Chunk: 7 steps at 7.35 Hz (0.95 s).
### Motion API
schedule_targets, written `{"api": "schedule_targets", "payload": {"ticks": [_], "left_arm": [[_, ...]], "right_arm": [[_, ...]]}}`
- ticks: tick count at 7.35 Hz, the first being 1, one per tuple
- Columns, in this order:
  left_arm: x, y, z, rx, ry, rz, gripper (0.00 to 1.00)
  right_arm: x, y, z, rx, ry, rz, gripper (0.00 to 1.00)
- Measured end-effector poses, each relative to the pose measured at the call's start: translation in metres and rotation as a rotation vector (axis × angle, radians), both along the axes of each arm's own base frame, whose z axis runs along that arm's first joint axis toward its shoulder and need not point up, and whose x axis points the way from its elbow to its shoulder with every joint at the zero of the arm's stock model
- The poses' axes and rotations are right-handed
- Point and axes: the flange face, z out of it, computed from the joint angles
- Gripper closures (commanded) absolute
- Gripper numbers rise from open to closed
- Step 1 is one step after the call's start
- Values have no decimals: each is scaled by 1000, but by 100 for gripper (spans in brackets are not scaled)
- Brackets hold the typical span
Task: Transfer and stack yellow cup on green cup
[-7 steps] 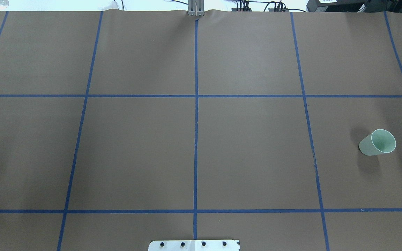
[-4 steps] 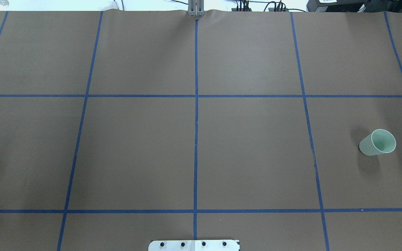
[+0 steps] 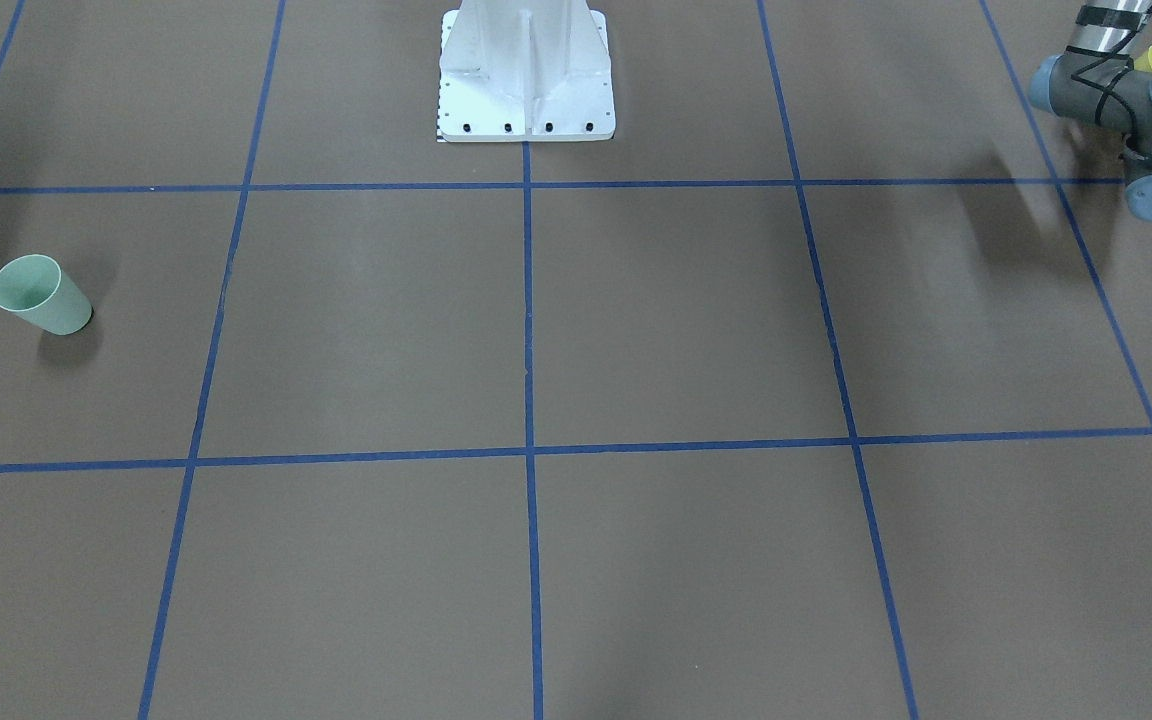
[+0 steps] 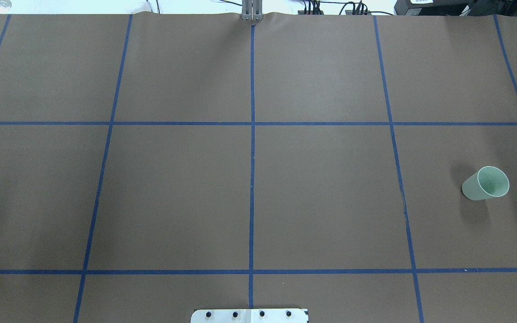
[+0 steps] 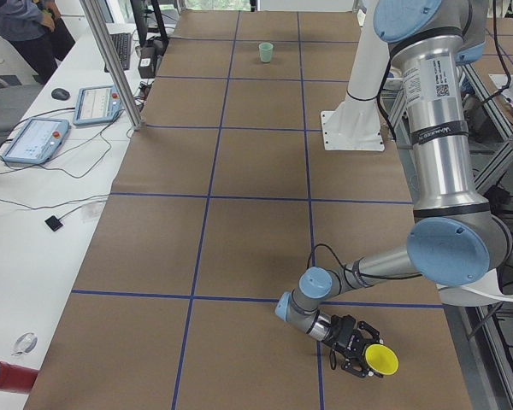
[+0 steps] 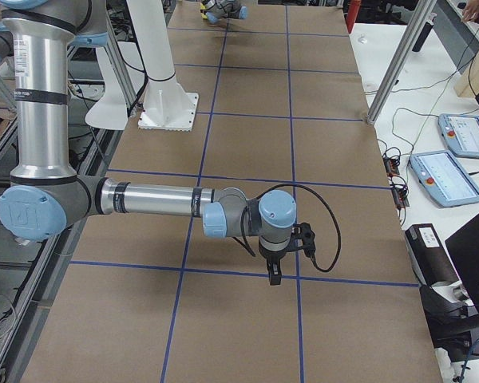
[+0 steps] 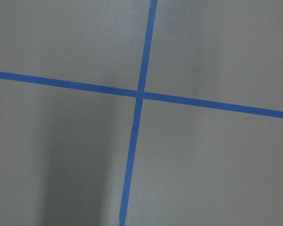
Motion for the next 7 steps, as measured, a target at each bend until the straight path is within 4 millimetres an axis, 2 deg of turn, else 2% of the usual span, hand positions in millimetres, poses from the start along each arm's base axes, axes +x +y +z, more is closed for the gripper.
{"api": "schedule_targets", "payload": {"ticks": [1, 3, 5, 7], "left_arm": [[-4, 3, 1, -7, 9, 11, 48], [-31, 21, 5, -18, 7, 64, 48], [-59, 38, -9, 3, 25, 129, 48], [-79, 43, -26, 48, 32, 223, 49]], "right_arm": [[0, 0, 0, -1, 0, 1, 0], [0, -1, 0, -3, 0, 3, 0], [0, -1, 0, -5, 0, 4, 0], [0, 1, 2, -7, 0, 3, 0]]}}
